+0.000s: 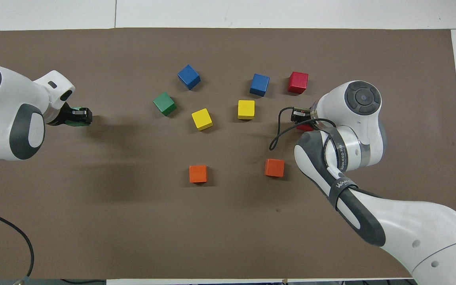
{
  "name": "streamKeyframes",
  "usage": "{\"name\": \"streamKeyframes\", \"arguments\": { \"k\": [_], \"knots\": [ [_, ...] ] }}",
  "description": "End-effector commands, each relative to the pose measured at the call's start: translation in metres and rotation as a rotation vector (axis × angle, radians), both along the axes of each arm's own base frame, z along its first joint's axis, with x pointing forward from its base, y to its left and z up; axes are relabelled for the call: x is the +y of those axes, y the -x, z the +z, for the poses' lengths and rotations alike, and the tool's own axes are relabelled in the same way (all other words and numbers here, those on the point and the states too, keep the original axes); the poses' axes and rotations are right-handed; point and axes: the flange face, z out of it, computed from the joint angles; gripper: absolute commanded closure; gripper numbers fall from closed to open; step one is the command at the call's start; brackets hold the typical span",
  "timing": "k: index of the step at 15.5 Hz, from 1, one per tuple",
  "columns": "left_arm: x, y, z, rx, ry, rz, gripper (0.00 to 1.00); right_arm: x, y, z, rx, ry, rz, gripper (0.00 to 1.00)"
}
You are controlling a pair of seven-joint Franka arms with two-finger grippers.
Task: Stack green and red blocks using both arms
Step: 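Set the green cube down while the right gripper carries the red cube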
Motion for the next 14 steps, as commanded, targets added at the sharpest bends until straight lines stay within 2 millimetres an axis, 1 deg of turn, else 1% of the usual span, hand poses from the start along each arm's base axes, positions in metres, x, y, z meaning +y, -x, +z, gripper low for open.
{"name": "streamKeyframes", "arguments": {
  "k": [1, 3, 4, 5, 6, 7, 8, 9, 10, 11, 12, 13, 14],
  "knots": [
    [0.015, -0.013, -0.01, 0.016, -0.011, -0.058, 1.0, -0.003, 0.002, -0.001, -0.014, -0.011, -0.002, 1.0],
    [0.015, -0.012, -0.017, 0.016, 0.0, -0.052, 1.0, -0.003, 0.002, 0.001, -0.011, -0.01, 0.007, 1.0],
    [0.015, -0.01, -0.02, 0.016, 0.003, -0.049, 1.0, -0.009, 0.001, 0.004, -0.007, -0.009, 0.008, 1.0],
    [0.015, -0.008, -0.024, 0.023, 0.006, -0.045, 1.0, -0.02, 0.0, 0.01, 0.002, -0.001, 0.015, 1.0],
    [0.015, -0.009, -0.024, 0.02, 0.019, -0.033, 1.0, -0.033, -0.001, 0.021, 0.016, 0.005, 0.037, 1.0],
    [0.015, -0.008, -0.025, 0.019, 0.026, -0.026, 1.0, -0.053, -0.002, 0.036, 0.016, 0.005, 0.068, 1.0],
    [0.015, -0.005, -0.03, 0.026, 0.027, -0.026, 1.0, -0.08, -0.003, 0.047, 0.012, 0.007, 0.106, 1.0],
    [0.015, -0.004, -0.033, 0.028, 0.027, -0.026, 1.0, -0.107, -0.005, 0.053, 0.003, 0.01, 0.151, 1.0],
    [0.014, -0.002, -0.036, 0.027, 0.027, -0.027, 1.0, -0.137, -0.006, 0.055, -0.007, 0.016, 0.194, 1.0],
    [0.014, -0.001, -0.038, 0.02, 0.028, -0.027, 0.76, -0.159, -0.006, 0.053, -0.014, 0.021, 0.226, 1.0],
    [0.015, 0.001, -0.041, 0.017, 0.027, -0.025, 0.19, -0.172, -0.004, 0.051, -0.009, 0.02, 0.236, 1.0],
    [0.015, 0.002, -0.042, 0.017, 0.028, -0.025, 0.0, -0.184, -0.003, 0.05, -0.007, 0.022, 0.227, 1.0],
    [0.016, 0.0, -0.04, 0.014, 0.027, -0.029, 0.0, -0.195, -0.002, 0.047, -0.006, 0.022, 0.223, 1.0]
  ]
}}
